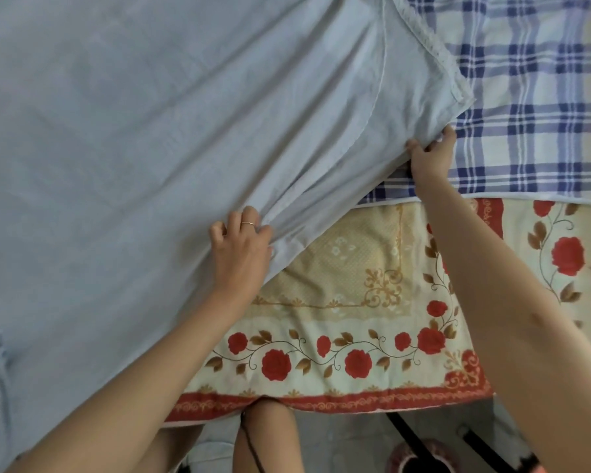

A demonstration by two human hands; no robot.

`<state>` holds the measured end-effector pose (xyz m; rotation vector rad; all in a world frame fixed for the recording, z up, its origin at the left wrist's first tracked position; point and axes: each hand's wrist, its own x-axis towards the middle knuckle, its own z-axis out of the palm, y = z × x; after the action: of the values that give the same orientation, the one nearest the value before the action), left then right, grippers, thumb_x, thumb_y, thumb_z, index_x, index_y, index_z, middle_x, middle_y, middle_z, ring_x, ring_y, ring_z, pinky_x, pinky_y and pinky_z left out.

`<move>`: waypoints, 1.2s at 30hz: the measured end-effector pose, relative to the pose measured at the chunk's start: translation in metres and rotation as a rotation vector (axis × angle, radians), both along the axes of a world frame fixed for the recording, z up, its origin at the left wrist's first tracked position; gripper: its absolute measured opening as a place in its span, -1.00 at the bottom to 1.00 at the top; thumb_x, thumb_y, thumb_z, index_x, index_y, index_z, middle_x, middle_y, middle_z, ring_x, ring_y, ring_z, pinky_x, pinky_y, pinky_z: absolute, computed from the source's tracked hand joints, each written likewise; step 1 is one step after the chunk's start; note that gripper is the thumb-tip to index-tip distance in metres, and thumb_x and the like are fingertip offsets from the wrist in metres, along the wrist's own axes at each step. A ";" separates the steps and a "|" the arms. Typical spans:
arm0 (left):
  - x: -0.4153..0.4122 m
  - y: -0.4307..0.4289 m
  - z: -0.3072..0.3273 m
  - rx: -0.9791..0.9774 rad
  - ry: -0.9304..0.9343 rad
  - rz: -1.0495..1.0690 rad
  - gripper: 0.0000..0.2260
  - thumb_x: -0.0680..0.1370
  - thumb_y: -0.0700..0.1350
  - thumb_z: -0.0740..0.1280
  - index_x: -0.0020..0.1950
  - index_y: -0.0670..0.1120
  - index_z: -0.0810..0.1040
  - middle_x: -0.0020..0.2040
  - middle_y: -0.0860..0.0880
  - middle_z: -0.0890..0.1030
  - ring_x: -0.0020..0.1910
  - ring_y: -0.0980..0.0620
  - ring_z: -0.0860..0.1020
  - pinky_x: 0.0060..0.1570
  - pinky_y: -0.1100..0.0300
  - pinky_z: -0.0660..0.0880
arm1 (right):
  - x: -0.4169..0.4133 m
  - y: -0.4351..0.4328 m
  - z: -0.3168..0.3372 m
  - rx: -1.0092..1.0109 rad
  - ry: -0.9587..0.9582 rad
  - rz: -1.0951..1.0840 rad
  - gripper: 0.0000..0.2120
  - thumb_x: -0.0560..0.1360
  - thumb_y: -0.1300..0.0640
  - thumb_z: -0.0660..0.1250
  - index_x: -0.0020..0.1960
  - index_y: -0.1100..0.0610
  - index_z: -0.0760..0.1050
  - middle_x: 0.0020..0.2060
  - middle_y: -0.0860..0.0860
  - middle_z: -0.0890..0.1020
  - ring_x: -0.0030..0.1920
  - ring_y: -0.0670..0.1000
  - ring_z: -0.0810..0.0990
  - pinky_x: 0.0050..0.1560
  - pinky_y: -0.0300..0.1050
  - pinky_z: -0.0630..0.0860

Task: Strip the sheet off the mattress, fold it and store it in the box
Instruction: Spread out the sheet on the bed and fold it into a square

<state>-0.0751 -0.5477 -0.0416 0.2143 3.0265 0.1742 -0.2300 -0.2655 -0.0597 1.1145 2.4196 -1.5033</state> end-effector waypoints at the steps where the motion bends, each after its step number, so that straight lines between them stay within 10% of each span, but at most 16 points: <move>1: 0.006 0.003 0.000 0.008 -0.017 -0.031 -0.83 0.27 -0.12 0.53 -0.24 -0.05 0.56 -0.11 -0.06 0.49 -0.10 -0.06 0.30 -0.13 0.07 0.15 | 0.002 -0.002 0.000 -0.006 0.011 -0.033 -0.49 0.54 0.24 0.29 0.41 0.10 0.18 0.23 0.01 0.47 0.11 -0.07 0.48 -0.02 -0.35 0.46; 13: 0.024 0.022 -0.011 0.127 -0.101 -0.158 -0.66 0.12 -0.37 0.51 -0.17 -0.14 0.56 -0.19 -0.08 0.55 -0.34 -0.03 0.54 -0.50 0.20 0.32 | 0.007 -0.012 -0.002 0.028 0.013 -0.178 -0.67 0.56 0.26 0.24 0.31 0.19 0.29 -0.03 -0.04 0.49 -0.06 -0.10 0.49 -0.03 -0.32 0.45; 17: 0.048 0.011 -0.012 0.084 -0.156 -0.151 -0.37 0.18 -0.36 0.48 0.23 -0.14 0.43 0.12 -0.10 0.53 -0.01 -0.06 0.55 -0.18 0.12 0.50 | 0.029 -0.038 0.015 -0.142 0.045 -0.301 -0.55 0.56 0.14 0.28 0.37 0.19 0.20 -0.15 -0.08 0.44 -0.11 -0.10 0.47 -0.06 -0.29 0.47; 25: 0.131 -0.065 0.003 0.000 -0.277 0.100 -0.24 0.20 -0.46 0.36 0.40 -0.14 0.38 0.38 -0.12 0.40 0.21 -0.13 0.38 0.04 -0.05 0.40 | 0.148 -0.129 0.023 -0.389 -0.130 0.131 -0.81 0.53 0.18 0.32 0.12 0.13 0.40 -0.23 0.00 0.56 -0.23 -0.08 0.53 -0.20 -0.24 0.49; 36: 0.149 -0.136 0.010 0.454 -0.156 0.451 -0.69 0.48 -0.44 0.23 0.03 -0.13 0.63 -0.01 -0.07 0.54 -0.01 -0.06 0.49 -0.26 0.18 0.39 | 0.190 -0.200 0.004 -0.349 -0.269 0.086 -0.82 0.51 0.12 0.37 -0.04 0.22 0.44 -0.22 0.09 0.62 -0.30 -0.08 0.64 -0.18 -0.20 0.61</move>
<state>0.0738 -0.6841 -0.0313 -0.4341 2.7849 0.8675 -0.0401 -0.4654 -0.0558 1.0443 1.9142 -1.5552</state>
